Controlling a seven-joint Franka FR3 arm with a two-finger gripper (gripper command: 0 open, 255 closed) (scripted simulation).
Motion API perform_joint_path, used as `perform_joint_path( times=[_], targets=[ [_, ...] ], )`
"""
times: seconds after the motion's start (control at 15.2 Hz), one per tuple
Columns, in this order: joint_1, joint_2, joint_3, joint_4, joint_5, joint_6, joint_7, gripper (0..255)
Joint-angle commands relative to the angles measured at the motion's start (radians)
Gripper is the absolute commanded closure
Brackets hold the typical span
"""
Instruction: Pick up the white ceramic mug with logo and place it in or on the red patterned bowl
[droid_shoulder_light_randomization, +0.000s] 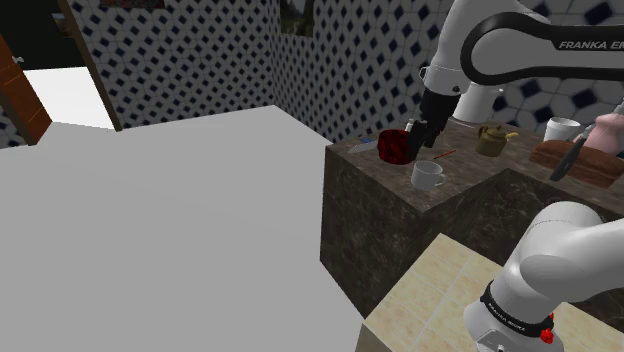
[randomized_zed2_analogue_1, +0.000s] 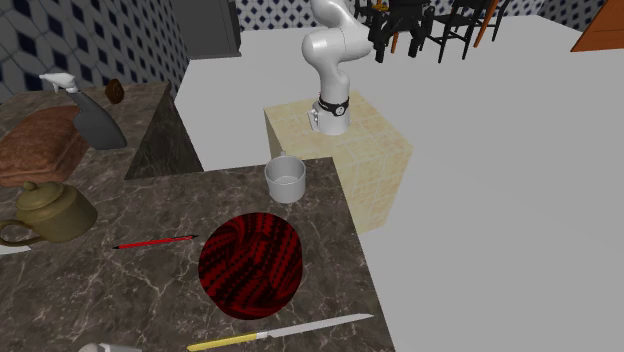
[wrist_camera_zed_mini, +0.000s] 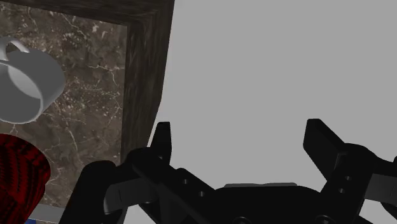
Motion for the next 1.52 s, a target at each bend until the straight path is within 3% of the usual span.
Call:
perform_joint_path(
  times=[0.0,0.73,1.45],
  targets=[
    [0.000,0.000,0.000,0.000,0.000,0.000,0.000,0],
    [-0.094,0.165,-0.184,-0.109,-0.123,0.279,-0.161,0],
    [-0.149,0.485,-0.378,-0.067,-0.162,0.569,-0.336,0]
  ],
)
